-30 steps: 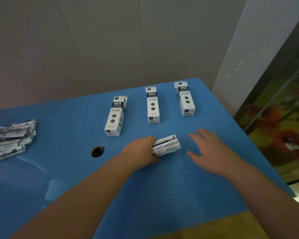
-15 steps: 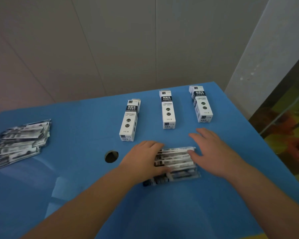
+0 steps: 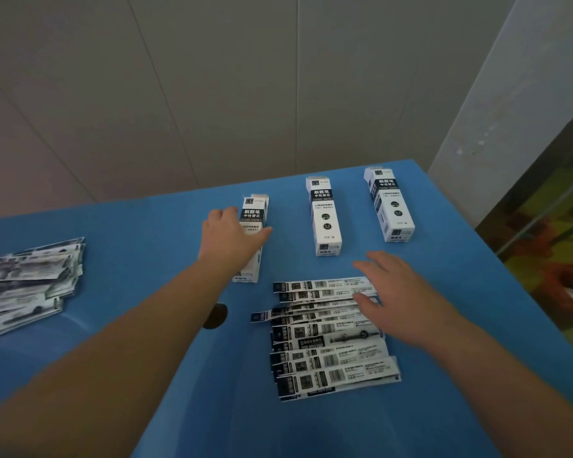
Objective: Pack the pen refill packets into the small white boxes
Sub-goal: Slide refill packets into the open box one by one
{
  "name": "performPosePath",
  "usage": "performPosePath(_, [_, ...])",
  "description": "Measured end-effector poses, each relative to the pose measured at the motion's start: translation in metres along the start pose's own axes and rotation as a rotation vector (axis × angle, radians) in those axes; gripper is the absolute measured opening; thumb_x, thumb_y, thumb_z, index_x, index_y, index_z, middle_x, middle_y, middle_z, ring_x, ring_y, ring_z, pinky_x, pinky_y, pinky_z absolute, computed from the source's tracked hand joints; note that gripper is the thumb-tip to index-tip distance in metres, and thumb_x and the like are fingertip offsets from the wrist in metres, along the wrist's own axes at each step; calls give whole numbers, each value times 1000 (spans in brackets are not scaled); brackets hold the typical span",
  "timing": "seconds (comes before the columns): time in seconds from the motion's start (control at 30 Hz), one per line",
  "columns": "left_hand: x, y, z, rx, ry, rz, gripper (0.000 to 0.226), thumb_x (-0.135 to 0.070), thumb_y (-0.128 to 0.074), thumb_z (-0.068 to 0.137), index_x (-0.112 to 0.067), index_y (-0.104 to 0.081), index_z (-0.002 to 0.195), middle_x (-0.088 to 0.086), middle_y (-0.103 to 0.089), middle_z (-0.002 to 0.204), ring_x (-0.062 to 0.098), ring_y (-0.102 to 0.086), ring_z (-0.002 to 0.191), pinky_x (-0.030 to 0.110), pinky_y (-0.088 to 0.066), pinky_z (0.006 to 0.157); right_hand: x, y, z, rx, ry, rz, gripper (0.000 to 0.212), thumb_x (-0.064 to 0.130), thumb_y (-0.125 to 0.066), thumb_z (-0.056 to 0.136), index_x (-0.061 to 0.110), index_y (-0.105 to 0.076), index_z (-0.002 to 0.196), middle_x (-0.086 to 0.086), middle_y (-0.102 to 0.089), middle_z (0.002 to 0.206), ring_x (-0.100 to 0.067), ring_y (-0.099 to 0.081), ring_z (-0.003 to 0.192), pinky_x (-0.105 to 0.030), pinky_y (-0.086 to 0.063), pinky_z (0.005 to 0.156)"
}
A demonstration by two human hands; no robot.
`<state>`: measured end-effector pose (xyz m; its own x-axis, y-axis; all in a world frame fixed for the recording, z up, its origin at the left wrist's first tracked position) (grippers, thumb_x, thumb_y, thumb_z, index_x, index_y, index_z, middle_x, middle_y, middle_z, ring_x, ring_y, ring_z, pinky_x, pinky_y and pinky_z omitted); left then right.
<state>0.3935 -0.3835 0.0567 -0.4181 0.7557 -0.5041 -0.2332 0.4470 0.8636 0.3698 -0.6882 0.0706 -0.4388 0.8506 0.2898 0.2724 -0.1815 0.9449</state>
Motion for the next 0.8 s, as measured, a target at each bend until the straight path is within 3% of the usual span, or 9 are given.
performPosePath(0.1, [7, -21, 18, 131, 142, 76, 96, -74, -67, 80, -9, -41, 147, 16, -43, 142, 36, -43, 133, 48, -43, 103, 5, -4, 4, 7, 25, -9, 61, 43, -52, 100, 25, -33, 155, 1, -25, 164, -17, -18, 152, -37, -23, 121])
performPosePath(0.23, [10, -42, 24, 201, 154, 36, 60, -49, -71, 85, -10, -53, 127, 16, -56, 126, 34, -58, 112, 41, -52, 85, 13, -8, 7, 28, 54, -30, 59, 43, -53, 99, 25, -37, 153, 2, -34, 160, -18, -28, 148, -36, -27, 119])
performPosePath(0.33, [10, -41, 18, 178, 139, -133, 46, -34, -72, 84, -14, -48, 117, 8, -60, 110, 27, -62, 93, 36, -49, 71, 22, -10, 9, 51, 100, -55, 47, 42, -54, 98, 26, -49, 142, 6, -52, 141, -17, -46, 131, -36, -41, 109])
performPosePath(0.47, [12, -28, 1, 82, 42, -371, 54, -27, -75, 83, -23, -38, 123, -5, -61, 103, 4, -57, 79, 25, -42, 57, 33, -15, 13, 140, 125, -128, 35, 40, -52, 98, 24, -60, 128, 5, -60, 119, -18, -57, 114, -38, -49, 96])
performPosePath(0.57, [12, -14, -20, -1, -30, -465, 76, -42, -83, 80, -22, -39, 138, -10, -61, 111, 2, -61, 89, 20, -43, 64, 39, -19, 17, 177, 160, -173, 32, 33, -54, 99, 24, -64, 127, 4, -62, 118, -19, -59, 111, -38, -49, 95])
performPosePath(0.63, [12, -6, -34, -35, -35, -515, 81, -52, -83, 78, -22, -42, 141, -9, -60, 119, 9, -62, 100, 27, -49, 79, 41, -22, 19, 200, 175, -198, 24, 30, -54, 98, 23, -66, 118, 4, -62, 112, -20, -59, 106, -36, -49, 91])
performPosePath(0.7, [11, 1, -50, -62, -64, -594, 59, -51, -82, 80, -32, -52, 127, -10, -64, 117, 3, -64, 99, 30, -53, 85, 42, -25, 19, 219, 193, -207, 20, 27, -54, 99, 21, -67, 112, 3, -62, 108, -19, -59, 103, -36, -49, 89])
performPosePath(0.73, [10, 4, -59, -77, -82, -637, 44, -47, -81, 82, -40, -54, 116, -11, -66, 111, -1, -65, 95, 26, -53, 81, 42, -26, 20, 219, 208, -210, 19, 27, -55, 98, 20, -68, 110, 3, -62, 107, -19, -60, 102, -36, -50, 88])
performPosePath(0.8, [10, 9, -78, -103, -90, -693, 38, -38, -82, 85, -43, -53, 110, -14, -66, 107, -9, -64, 92, 13, -50, 71, 42, -26, 21, 218, 243, -221, 17, 27, -55, 98, 18, -69, 104, 3, -62, 102, -19, -60, 98, -35, -50, 86])
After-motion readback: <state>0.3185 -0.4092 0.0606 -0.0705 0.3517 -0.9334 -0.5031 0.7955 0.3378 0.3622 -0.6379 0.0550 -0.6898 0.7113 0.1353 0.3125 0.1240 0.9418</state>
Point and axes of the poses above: each hand's wrist, its own z-axis towards the middle knuckle, its own y-axis out of the back of the hand, x = y × z, the point moved 6 cm from there along z, towards the middle knuckle
